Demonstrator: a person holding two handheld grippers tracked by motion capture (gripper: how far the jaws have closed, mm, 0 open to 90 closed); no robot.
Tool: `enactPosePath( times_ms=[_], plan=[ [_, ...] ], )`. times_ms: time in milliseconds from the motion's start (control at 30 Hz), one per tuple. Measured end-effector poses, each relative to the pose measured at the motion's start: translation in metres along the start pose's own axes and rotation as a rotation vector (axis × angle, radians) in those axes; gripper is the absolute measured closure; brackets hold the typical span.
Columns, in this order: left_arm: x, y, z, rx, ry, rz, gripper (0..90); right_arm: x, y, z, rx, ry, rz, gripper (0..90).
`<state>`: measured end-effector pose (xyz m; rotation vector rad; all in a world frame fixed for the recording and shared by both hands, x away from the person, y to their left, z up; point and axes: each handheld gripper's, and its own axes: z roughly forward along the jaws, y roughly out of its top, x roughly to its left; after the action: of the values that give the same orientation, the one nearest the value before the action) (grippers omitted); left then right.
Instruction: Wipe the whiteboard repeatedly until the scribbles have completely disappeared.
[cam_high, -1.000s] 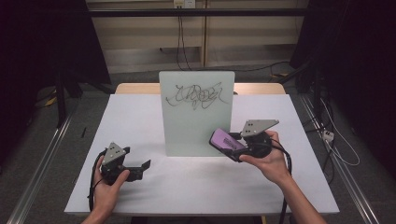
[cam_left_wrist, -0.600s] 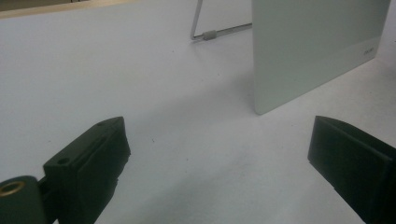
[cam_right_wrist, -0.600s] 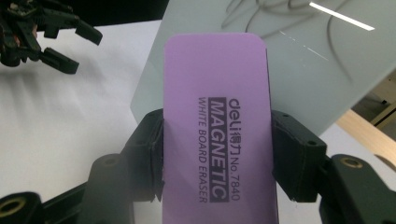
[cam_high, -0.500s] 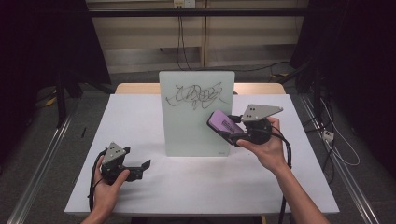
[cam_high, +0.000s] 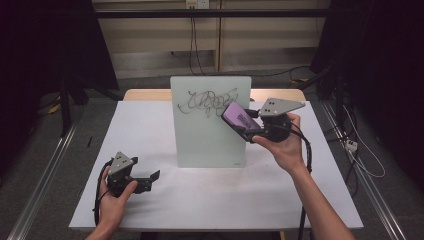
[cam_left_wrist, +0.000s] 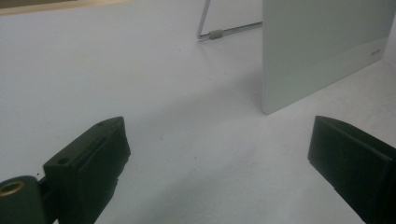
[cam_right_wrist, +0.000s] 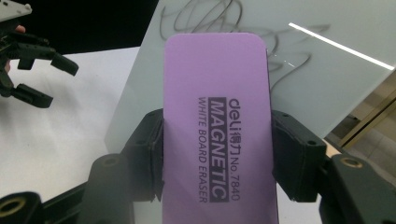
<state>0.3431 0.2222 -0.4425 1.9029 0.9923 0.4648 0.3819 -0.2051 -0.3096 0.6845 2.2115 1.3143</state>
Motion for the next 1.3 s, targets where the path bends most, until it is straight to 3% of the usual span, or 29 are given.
enactPosePath(
  times_ms=[300,400,800,1300],
  plan=[
    [0.001,0.000,0.000,0.003,-0.008,-0.004,5.0,-0.010,0.022,0.000,-0.034,-0.045,-0.027,41.4],
    [0.002,0.000,0.000,0.001,-0.012,-0.017,5.0,-0.013,0.027,0.001,-0.032,-0.067,-0.034,41.4],
    [0.001,0.000,0.001,0.002,-0.011,-0.006,5.0,-0.023,0.045,0.005,-0.033,-0.111,-0.051,41.4],
    [0.000,0.000,0.000,0.005,-0.011,0.003,5.0,-0.020,0.044,0.012,0.008,-0.158,-0.079,41.6]
  ],
)
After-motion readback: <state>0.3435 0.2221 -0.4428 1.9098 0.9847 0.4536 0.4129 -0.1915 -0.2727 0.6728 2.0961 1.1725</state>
